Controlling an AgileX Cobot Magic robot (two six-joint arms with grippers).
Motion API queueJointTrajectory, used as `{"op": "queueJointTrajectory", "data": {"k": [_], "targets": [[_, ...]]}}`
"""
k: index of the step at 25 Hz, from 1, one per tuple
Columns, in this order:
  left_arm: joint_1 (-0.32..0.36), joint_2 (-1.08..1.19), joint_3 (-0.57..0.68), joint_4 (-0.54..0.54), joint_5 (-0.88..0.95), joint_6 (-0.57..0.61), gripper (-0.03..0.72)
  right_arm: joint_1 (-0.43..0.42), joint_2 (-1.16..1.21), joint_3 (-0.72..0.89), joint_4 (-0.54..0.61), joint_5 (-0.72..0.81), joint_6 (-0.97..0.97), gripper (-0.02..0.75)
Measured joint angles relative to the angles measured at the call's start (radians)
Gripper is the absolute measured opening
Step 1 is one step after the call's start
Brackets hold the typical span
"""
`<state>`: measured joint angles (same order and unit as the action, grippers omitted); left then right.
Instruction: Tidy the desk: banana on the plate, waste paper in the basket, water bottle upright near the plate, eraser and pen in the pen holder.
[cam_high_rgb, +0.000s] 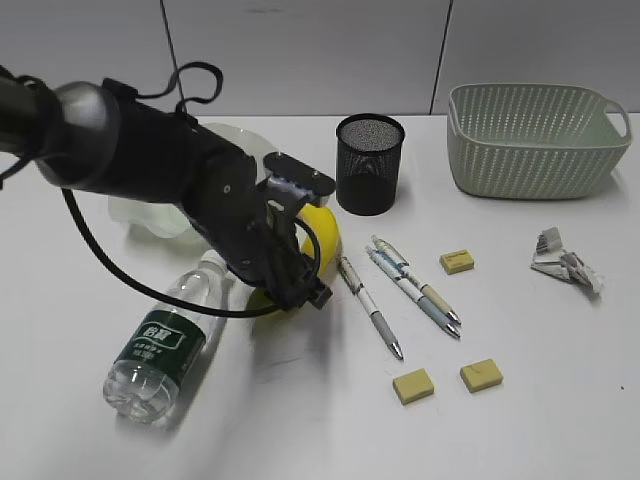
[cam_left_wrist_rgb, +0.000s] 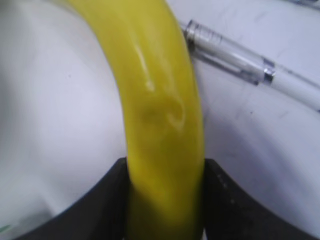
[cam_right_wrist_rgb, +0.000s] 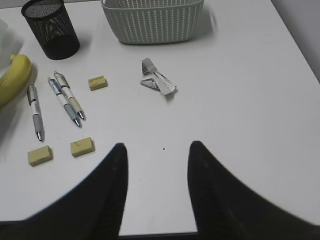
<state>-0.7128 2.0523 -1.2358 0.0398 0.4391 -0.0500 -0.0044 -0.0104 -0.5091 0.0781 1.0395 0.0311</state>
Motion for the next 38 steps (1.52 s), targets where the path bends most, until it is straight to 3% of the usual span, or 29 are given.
{"op": "queueJointTrajectory", "data": {"k": [6,10,16,20,22,26,28,32,35,38], "targets": [[0.000,-0.180,0.000,-0.074,0.009,0.000,0.319,0.000,0.000,0.000,0.003,-0.001,0.000,0.330],[0.030,-0.303,0.000,-0.040,-0.036,0.000,0.319,0.000,0.000,0.000,0.005,-0.001,0.000,0.330],[0.248,-0.242,-0.001,-0.009,-0.090,0.000,0.319,0.000,0.000,0.000,0.008,-0.001,0.000,0.330],[0.312,-0.150,-0.001,-0.004,-0.097,0.000,0.319,0.000,0.000,0.000,0.010,-0.002,0.000,0.330],[0.316,-0.131,-0.001,-0.004,-0.097,0.000,0.372,0.000,0.000,0.000,0.010,-0.002,0.000,0.330],[0.316,-0.134,-0.001,-0.005,-0.100,0.000,0.606,0.000,0.000,0.000,0.010,-0.002,0.000,0.330],[0.316,-0.142,-0.001,-0.007,-0.089,0.000,0.636,0.000,0.000,0.000,0.010,-0.002,0.000,0.330],[0.316,-0.254,0.058,-0.010,-0.065,0.000,0.546,0.000,0.000,0.000,0.010,-0.002,0.000,0.330],[0.316,-0.472,0.211,-0.010,-0.065,0.000,0.474,0.000,0.000,0.000,0.010,-0.002,0.000,0.330],[0.316,-0.819,0.406,-0.010,-0.007,0.000,0.455,0.000,0.000,0.000,0.010,-0.002,0.000,0.330]]}}
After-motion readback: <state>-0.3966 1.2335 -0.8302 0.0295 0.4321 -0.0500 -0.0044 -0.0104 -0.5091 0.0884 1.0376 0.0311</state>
